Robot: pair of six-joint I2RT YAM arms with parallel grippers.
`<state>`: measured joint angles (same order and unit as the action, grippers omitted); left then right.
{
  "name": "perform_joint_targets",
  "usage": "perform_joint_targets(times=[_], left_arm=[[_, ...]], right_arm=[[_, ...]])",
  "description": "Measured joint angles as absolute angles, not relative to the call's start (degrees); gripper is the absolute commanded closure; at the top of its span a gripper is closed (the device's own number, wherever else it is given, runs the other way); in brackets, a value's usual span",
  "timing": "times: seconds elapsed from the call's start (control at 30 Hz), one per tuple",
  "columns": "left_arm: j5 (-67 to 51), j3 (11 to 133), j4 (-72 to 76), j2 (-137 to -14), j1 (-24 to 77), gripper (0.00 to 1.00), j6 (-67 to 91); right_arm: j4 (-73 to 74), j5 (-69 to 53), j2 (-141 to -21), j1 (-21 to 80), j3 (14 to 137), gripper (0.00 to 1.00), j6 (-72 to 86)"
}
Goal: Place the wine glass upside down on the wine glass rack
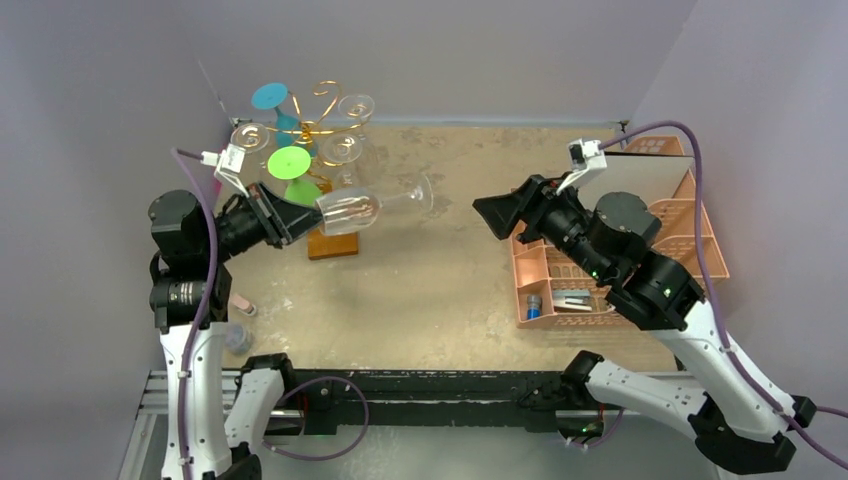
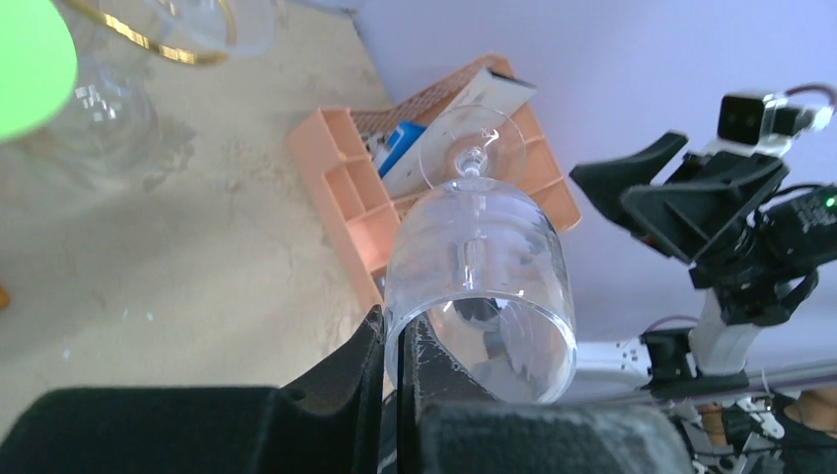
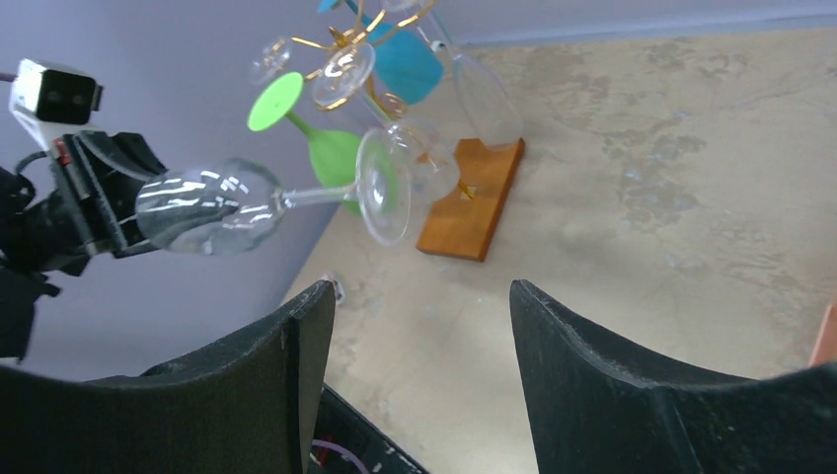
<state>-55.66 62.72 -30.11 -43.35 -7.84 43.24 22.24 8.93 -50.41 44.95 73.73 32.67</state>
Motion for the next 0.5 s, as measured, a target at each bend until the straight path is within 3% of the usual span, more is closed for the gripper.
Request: perform_joint_targets(times=[0.27, 0.5], left_arm=[[-50.59, 65.89, -8.45, -48.88, -7.84, 1.00, 55.75], [-46.68, 69.04, 8.19, -54.74, -7.33, 1.00, 63.79]], right_arm=[[13.80, 6.09, -51.16, 44.93, 73.58, 0.29, 37.67], [0.80, 1.89, -60.51, 44.95, 76.77, 0.28, 44.14]])
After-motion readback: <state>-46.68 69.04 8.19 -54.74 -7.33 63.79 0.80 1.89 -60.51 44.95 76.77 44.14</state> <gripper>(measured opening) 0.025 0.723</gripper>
